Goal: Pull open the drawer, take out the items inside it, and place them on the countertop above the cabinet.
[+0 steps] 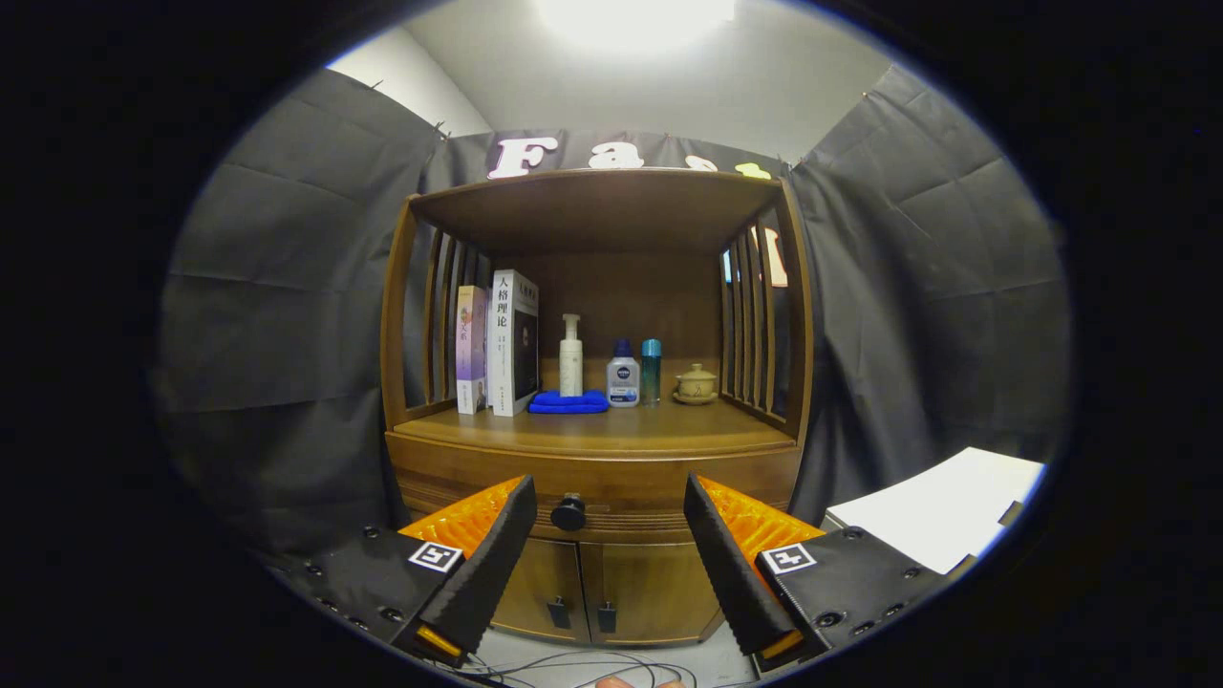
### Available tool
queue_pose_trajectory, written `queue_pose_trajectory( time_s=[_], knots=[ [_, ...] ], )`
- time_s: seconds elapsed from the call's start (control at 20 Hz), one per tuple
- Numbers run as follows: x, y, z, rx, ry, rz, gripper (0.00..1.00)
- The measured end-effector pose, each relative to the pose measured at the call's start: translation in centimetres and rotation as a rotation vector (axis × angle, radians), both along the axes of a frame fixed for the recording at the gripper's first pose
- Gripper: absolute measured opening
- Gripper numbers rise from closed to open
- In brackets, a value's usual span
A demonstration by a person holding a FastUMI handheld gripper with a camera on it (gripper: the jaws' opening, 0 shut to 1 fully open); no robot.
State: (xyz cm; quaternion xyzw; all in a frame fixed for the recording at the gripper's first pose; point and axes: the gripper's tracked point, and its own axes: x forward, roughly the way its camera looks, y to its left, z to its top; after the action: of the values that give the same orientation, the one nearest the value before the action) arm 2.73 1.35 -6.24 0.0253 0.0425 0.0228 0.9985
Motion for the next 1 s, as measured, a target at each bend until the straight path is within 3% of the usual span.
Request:
queue_pose_trajectory(
  time_s=[0.5, 1.0],
  knots=[
    [2.5, 1.2, -4.0, 0.005, 0.069, 0.025, 0.97],
    [10.2, 3.3, -6.8, -0.02, 0.109, 0.028, 0.97]
  ],
)
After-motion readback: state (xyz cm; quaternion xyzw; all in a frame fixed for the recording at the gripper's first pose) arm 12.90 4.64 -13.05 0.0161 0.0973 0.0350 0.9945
